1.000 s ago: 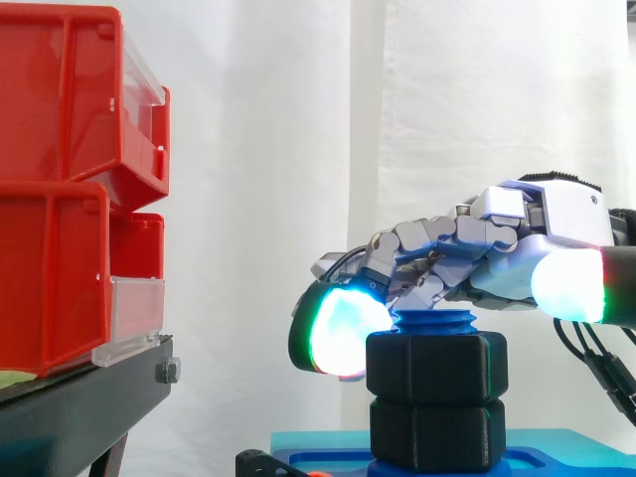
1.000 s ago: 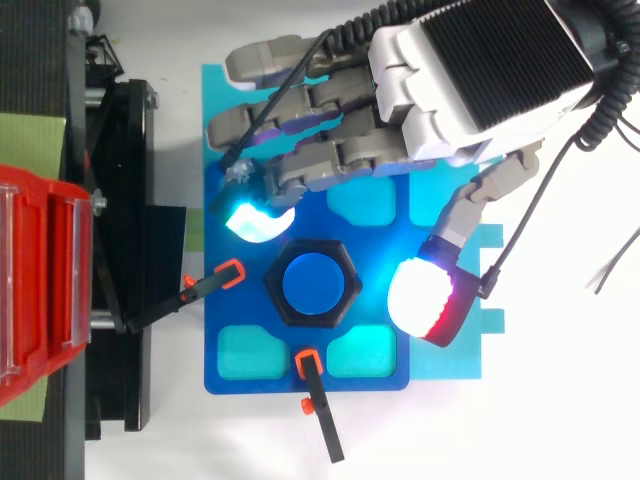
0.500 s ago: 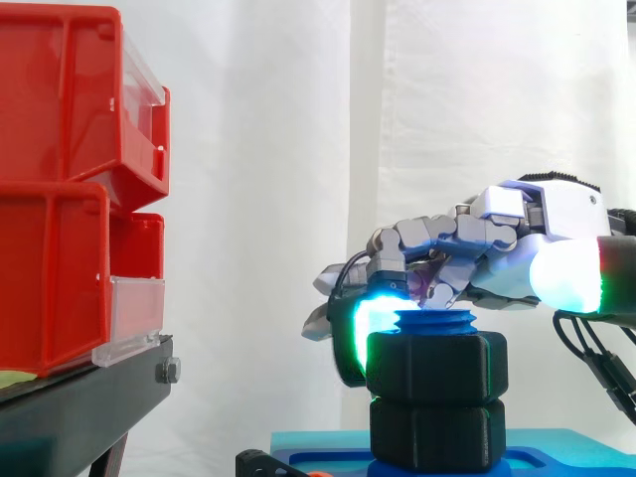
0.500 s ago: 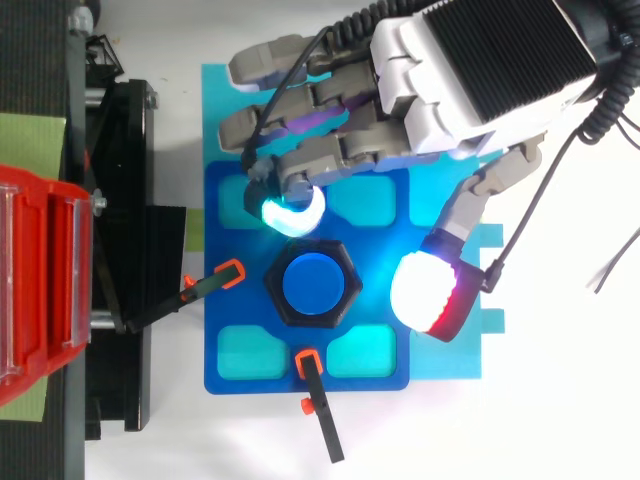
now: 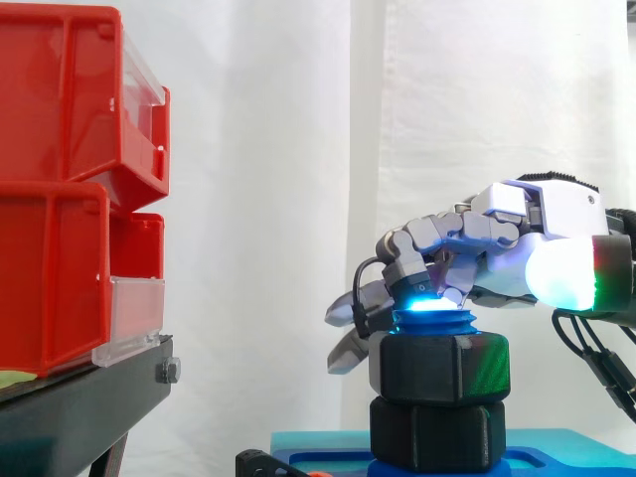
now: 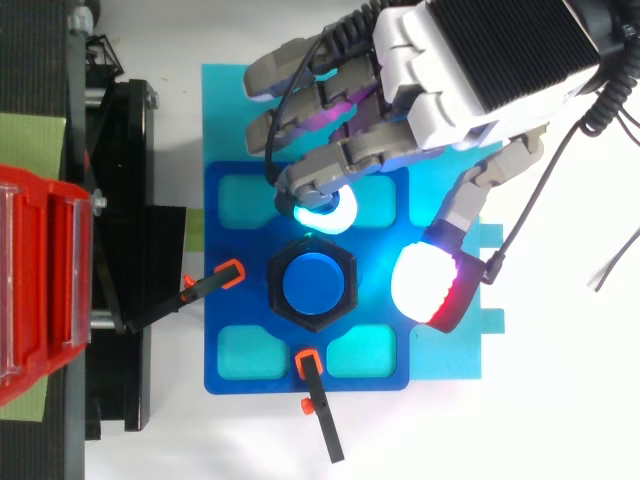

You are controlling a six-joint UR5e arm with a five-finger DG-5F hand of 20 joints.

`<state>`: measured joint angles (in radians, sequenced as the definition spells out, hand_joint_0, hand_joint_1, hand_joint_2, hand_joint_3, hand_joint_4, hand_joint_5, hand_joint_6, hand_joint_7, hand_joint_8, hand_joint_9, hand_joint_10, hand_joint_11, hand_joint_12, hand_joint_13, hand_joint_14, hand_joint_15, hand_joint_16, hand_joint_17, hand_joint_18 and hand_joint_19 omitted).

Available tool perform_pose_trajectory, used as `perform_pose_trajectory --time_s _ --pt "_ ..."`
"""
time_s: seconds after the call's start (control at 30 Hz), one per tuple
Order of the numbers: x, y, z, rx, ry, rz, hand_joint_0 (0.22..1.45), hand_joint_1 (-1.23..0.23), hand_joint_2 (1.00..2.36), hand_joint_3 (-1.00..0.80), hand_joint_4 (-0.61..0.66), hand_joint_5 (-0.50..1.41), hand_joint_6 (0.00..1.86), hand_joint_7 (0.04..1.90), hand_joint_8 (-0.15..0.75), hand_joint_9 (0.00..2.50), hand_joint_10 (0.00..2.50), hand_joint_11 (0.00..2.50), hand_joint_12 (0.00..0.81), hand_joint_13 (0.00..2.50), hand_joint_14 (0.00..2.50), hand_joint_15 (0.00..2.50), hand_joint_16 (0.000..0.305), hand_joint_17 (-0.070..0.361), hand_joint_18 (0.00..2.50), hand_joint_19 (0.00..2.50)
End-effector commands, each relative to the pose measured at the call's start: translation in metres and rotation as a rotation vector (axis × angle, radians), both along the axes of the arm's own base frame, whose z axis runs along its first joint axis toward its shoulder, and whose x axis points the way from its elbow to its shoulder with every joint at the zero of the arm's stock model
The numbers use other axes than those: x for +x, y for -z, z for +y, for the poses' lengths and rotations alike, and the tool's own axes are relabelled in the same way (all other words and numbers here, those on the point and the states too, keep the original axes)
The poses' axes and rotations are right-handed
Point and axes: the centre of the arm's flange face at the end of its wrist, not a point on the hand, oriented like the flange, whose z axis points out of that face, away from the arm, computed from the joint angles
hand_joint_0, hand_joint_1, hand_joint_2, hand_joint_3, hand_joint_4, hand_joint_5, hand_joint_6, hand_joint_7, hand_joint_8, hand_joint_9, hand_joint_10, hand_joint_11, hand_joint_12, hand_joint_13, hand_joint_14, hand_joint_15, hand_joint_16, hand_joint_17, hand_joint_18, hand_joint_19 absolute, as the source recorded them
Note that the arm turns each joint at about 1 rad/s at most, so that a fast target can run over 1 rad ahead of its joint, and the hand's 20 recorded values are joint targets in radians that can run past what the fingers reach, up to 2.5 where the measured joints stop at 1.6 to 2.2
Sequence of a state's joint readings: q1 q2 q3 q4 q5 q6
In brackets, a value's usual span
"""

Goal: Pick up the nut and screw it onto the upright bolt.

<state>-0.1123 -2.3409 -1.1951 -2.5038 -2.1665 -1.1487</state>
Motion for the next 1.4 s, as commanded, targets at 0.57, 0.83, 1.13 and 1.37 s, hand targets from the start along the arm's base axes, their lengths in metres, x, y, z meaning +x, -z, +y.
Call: perform_pose_trajectory --time_s 0.57,0.83,1.13,1.37 --pt "0.004 -0.021 -0.017 -0.016 -0.017 -0.041 0.45 -0.25 1.0 -0.5 0.28 -0.08 0.5 0.89 0.28 0.89 0.0 0.0 0.346 0.64 0.0 0.0 0.042 0.094 0.4 0.25" --pt "0.013 -0.061 -0.024 -0.022 -0.057 -0.063 0.44 -0.22 1.0 -0.5 0.19 -0.15 0.5 0.6 0.235 0.56 0.0 0.0 0.344 0.32 0.0 0.0 0.041 0.093 0.05 0.09" --pt "0.023 -0.04 -0.008 0.021 -0.058 -0.032 0.43 -0.18 1.0 -0.5 0.18 -0.17 0.5 0.57 0.237 0.44 0.0 0.0 0.349 0.19 0.0 0.0 0.043 0.098 0.0 0.0" --pt "0.025 -0.032 0.011 0.085 -0.068 0.012 0.44 -0.1 1.0 -0.5 0.19 -0.15 0.5 0.59 0.239 0.44 0.0 0.0 0.353 0.17 0.0 0.0 0.044 0.099 0.0 0.0"
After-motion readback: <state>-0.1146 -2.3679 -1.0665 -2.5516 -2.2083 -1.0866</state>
